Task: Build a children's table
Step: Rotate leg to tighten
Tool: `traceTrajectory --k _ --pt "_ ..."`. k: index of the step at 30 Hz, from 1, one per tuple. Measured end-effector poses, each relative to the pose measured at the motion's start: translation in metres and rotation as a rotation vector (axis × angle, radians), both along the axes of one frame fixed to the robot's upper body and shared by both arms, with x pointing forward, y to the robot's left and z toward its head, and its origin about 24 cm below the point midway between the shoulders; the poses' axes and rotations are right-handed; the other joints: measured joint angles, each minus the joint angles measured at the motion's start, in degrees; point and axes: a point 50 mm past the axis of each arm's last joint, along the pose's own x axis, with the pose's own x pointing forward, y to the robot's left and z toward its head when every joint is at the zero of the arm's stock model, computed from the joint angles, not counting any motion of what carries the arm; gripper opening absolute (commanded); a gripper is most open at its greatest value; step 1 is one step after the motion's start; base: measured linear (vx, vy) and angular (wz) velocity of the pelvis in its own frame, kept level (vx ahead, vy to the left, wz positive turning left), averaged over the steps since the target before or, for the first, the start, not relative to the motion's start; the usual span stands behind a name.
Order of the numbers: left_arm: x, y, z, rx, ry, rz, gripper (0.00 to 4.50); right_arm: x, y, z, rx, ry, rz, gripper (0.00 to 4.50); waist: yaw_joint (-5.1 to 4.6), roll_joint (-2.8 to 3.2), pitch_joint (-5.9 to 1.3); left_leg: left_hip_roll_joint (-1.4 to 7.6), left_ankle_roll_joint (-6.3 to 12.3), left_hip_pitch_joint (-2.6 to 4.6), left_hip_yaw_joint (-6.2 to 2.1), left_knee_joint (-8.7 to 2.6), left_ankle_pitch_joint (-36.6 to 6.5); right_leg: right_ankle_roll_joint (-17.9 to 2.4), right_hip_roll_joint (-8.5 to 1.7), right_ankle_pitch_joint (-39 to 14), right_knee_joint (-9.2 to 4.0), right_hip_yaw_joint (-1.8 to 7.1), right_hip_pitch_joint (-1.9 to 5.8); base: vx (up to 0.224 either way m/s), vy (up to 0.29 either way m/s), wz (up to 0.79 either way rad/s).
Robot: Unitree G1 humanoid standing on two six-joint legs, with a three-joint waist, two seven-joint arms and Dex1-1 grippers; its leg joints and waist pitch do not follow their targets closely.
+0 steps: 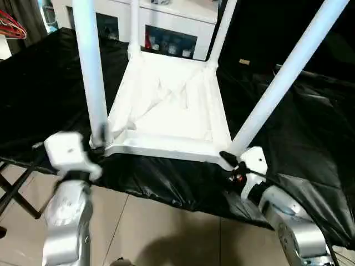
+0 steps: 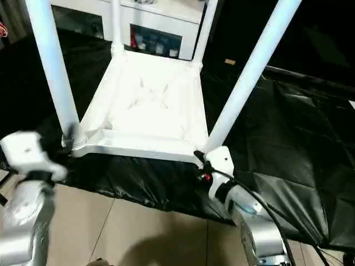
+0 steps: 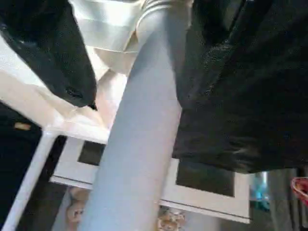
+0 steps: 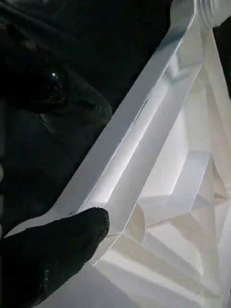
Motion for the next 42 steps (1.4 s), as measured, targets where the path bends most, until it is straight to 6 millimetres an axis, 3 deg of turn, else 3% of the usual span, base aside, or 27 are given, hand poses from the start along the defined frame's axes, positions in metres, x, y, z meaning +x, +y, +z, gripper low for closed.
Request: traceTrajectory --k 4,6,8,13,16,20,22,27,33,37,42 --pt "0.009 -0.006 -0.003 0.004 0.023 -0.151 3.74 0.005 -0.006 -0.001 -0.015 0.002 -0.041 3.15 0.94 0.77 0.25 0.02 -0.05 0.00 0.04 -0.03 0.03 -0.02 -0.01 0.03 0.03 0.04 0.13 0.000 0.000 0.00" --pt "0.013 -0.012 -0.004 0.010 0.036 -0.229 3.78 0.005 -0.007 -0.003 -0.022 0.011 -0.054 3.15 1.46 0.89 0.30 0.05 -0.11 -0.02 0.06 -0.04 0.07 -0.01 -0.01 0.02 0.07 0.07 0.19 0.000 0.000 0.00" --pt "0.017 -0.020 -0.005 0.012 0.060 -0.335 4.15 0.005 -0.007 -0.004 -0.024 0.012 -0.061 3.15 1.96 0.97 0.27 0.07 -0.16 -0.02 0.09 -0.07 0.12 0.10 -0.01 -0.03 0.10 0.09 0.22 0.000 0.000 0.00" --pt "0.021 -0.041 -0.012 -0.005 0.116 -0.588 4.43 0.002 -0.011 -0.011 -0.060 0.066 -0.107 3.15 2.01 1.99 0.17 0.05 -0.16 0.07 0.15 -0.07 0.20 0.09 -0.03 0.00 0.09 0.17 0.40 0.000 0.000 0.00" --pt "0.033 -0.045 -0.016 -0.009 0.143 -0.621 4.43 0.002 -0.016 -0.015 -0.086 0.106 -0.159 3.15 2.00 2.29 0.25 0.07 -0.24 0.05 0.13 -0.10 0.27 0.12 -0.03 -0.01 0.20 0.13 0.36 0.000 0.000 0.00" --pt "0.062 -0.044 -0.009 -0.023 0.131 -0.569 4.43 0.006 -0.027 -0.017 -0.126 0.131 -0.247 3.15 1.55 2.52 0.38 0.08 -0.36 0.01 0.13 -0.23 0.49 0.17 -0.03 0.05 0.22 0.12 0.24 0.000 0.000 0.00" --pt "0.072 -0.042 0.000 -0.033 0.099 -0.558 4.43 0.006 -0.035 -0.018 -0.140 0.149 -0.293 3.15 0.75 2.59 0.35 0.09 -0.46 0.01 0.12 -0.23 0.59 -0.08 -0.03 0.20 0.24 0.12 0.24 0.000 0.000 0.00" --pt "0.080 -0.045 0.000 -0.029 0.104 -0.602 4.43 0.009 -0.050 -0.024 -0.183 0.185 -0.374 3.15 -0.48 2.85 0.31 0.08 -0.43 -0.14 0.13 -0.23 0.61 -0.14 -0.02 0.09 0.20 0.12 0.07 0.000 0.000 0.00" --pt "0.072 -0.057 0.002 -0.071 0.097 -0.820 4.43 0.035 -0.057 -0.023 -0.184 0.189 -0.443 3.15 -0.93 3.26 0.44 0.09 -0.34 -0.22 0.14 -0.23 0.67 -0.24 -0.02 0.05 0.31 0.11 -0.03 0.000 0.000 0.00" --pt "0.045 -0.074 0.002 -0.126 0.124 -1.056 4.43 0.055 -0.056 -0.019 -0.184 0.162 -0.448 3.15 -0.83 3.52 0.38 0.11 -0.32 -0.22 0.17 -0.25 0.65 -0.48 -0.02 -0.09 0.36 0.08 -0.03 0.000 0.000 0.00" --pt "0.020 -0.088 0.002 -0.171 0.122 -1.157 4.43 0.057 -0.056 -0.030 -0.179 0.200 -0.457 3.15 -1.33 3.50 0.40 0.16 -0.27 -0.23 0.20 -0.26 0.64 -0.53 0.00 -0.14 0.40 0.07 -0.07 0.000 0.000 0.00"
